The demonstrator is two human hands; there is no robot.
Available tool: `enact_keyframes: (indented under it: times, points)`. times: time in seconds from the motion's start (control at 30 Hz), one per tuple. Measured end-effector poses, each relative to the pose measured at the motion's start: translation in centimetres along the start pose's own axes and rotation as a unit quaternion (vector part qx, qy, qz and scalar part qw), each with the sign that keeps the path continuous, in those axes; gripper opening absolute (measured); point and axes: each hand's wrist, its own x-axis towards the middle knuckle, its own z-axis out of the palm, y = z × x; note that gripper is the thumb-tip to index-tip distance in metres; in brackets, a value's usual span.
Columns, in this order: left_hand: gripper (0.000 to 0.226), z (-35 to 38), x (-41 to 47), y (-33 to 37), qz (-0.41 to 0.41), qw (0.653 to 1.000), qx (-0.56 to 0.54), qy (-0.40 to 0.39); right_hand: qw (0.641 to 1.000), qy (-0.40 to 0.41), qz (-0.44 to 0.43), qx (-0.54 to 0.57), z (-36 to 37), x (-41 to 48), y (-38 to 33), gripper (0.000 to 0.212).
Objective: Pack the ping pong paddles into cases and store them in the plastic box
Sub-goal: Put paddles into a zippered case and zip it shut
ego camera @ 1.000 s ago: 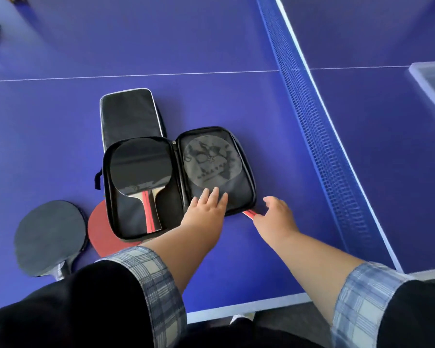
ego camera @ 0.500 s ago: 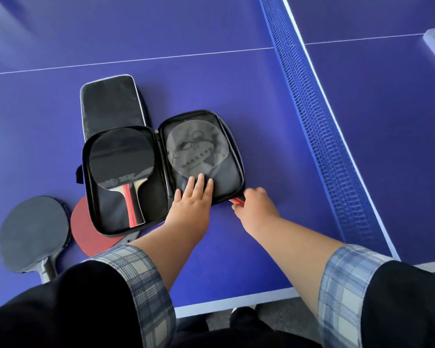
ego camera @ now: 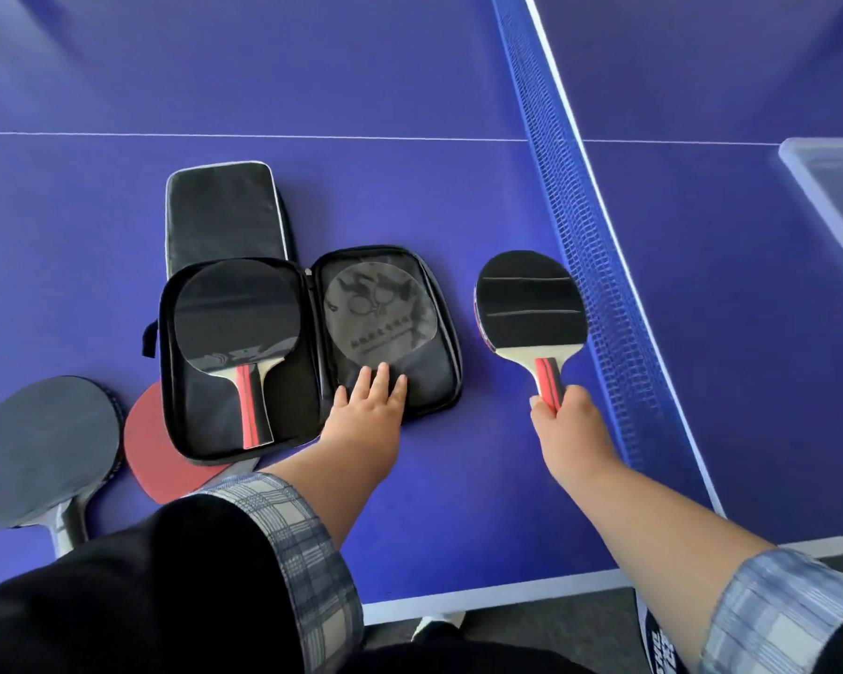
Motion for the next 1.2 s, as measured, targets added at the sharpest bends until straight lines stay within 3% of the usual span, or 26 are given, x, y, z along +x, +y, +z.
enact_keyframes:
  times: [0.07,0.13,0.23,0.3,0.4,0.53,0.77,1.2]
  points:
    - [0.073,-0.9,-0.3,0.5,0.006,0.998,-0.061,0.034,0.999,-0.016,-0.030,0.008,0.5,-0.8,-2.2,0.031]
    - [0.065,-2.8,-0.7,0.9,-0.018,0.968,-0.233,0.089,0.998,-0.033,-0.060,0.012,1.4,-1.9,-4.7,0.030]
    - [0.054,-6.1,-1.7,0.0,-0.102,0.836,-0.518,0.149,0.993,-0.060,-0.100,0.030,3.7,-4.5,-9.2,0.031]
    - [0.053,-7.7,-2.5,-2.2,-0.141,0.776,-0.580,0.201,0.987,-0.088,-0.130,0.046,5.6,-6.4,-12.1,0.033]
    - [0.069,-8.4,-3.3,-7.1,-0.210,0.746,-0.582,0.247,0.976,-0.125,-0.162,0.067,8.1,-8.7,-16.1,0.034]
    - [0.063,-7.4,-3.6,-13.6,-0.253,0.760,-0.540,0.257,0.968,-0.174,-0.176,0.032,11.5,-10.9,-20.4,0.041]
    - [0.059,-5.6,-3.6,-19.3,-0.297,0.793,-0.496,0.193,0.962,-0.236,-0.131,-0.031,16.3,-14.0,-23.7,0.035]
    - [0.061,-5.7,-3.1,-20.7,-0.327,0.822,-0.449,0.127,0.937,-0.158,-0.206,-0.236,16.9,-13.4,-24.6,0.054]
